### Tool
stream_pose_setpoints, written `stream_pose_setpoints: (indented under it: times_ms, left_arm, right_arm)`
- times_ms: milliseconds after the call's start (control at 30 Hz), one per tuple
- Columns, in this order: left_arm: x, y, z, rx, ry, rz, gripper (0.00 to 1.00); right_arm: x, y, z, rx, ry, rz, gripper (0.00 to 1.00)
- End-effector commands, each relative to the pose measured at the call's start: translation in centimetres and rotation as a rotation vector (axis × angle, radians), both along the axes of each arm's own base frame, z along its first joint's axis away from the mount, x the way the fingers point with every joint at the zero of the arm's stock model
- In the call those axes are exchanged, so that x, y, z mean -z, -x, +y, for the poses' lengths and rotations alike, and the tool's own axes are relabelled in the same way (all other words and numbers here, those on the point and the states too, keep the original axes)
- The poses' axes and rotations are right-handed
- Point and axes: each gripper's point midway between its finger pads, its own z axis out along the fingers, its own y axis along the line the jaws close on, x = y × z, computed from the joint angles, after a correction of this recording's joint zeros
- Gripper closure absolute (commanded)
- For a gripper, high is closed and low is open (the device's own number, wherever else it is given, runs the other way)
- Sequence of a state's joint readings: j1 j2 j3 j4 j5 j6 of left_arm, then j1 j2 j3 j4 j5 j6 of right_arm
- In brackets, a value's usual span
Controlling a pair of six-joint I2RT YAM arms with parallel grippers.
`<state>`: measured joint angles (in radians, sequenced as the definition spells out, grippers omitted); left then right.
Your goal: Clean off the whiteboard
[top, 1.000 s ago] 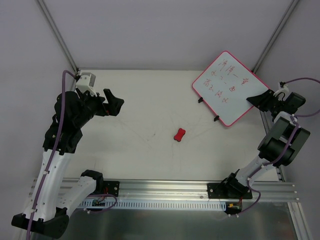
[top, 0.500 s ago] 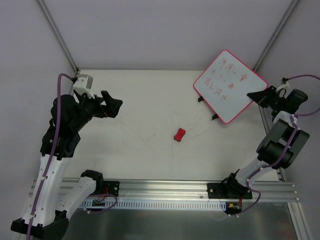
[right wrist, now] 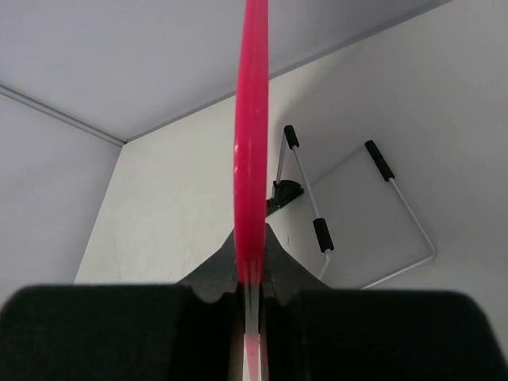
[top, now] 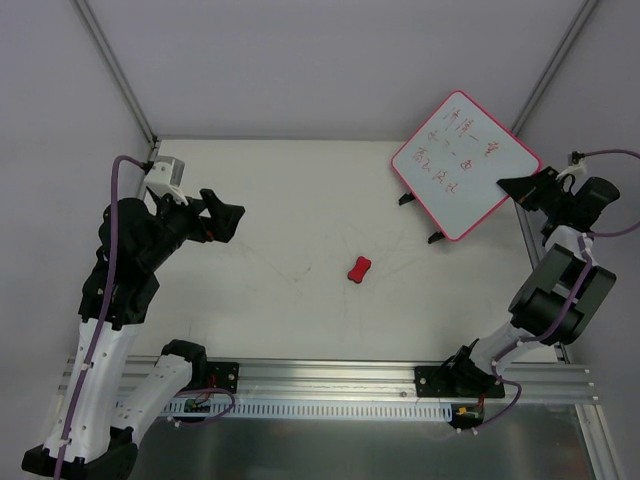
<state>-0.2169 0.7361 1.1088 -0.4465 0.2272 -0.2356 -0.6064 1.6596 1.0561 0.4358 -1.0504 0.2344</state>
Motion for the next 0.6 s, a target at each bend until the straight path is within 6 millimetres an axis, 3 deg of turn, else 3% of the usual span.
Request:
stream_pose_setpoints:
  times_ms: [0, 200, 367, 400, 433, 567]
  left_arm:
    - [-0.9, 0.3, -0.4, 0.021, 0.012, -0.041, 0.09]
    - [-0.5, 0.2, -0.3, 0.012, 0.012, -0.031, 0.09]
    - [0.7, -0.3, -0.3, -0.004, 0.029, 0.016, 0.08]
    - [1.2, -0.6, -0.5, -0.004, 0.032, 0.035, 0.08]
    - [1.7, -0.8, -0.6, -0.006, 0.043, 0.058, 0.08]
    - [3.6, -1.9, -1.3, -0.011, 0.062, 0.142, 0.08]
  right_arm:
    - [-9.6, 0.6, 0.9, -0.019, 0.113, -0.278, 1.0]
    - [-13.6, 0.8, 3.1, -0.038, 0.149, -0.36, 1.0]
    - [-14.6, 1.3, 6.1, -0.061, 0.148, -0.389, 1.0]
    - [-15.1, 1.9, 7.6, -0.076, 0.169, -0.416, 1.0]
    - [-13.6, 2.1, 8.0, -0.066, 0.154, -0.389, 1.0]
    - [-11.4, 3.4, 10.3, -0.063, 0.162, -0.375, 1.0]
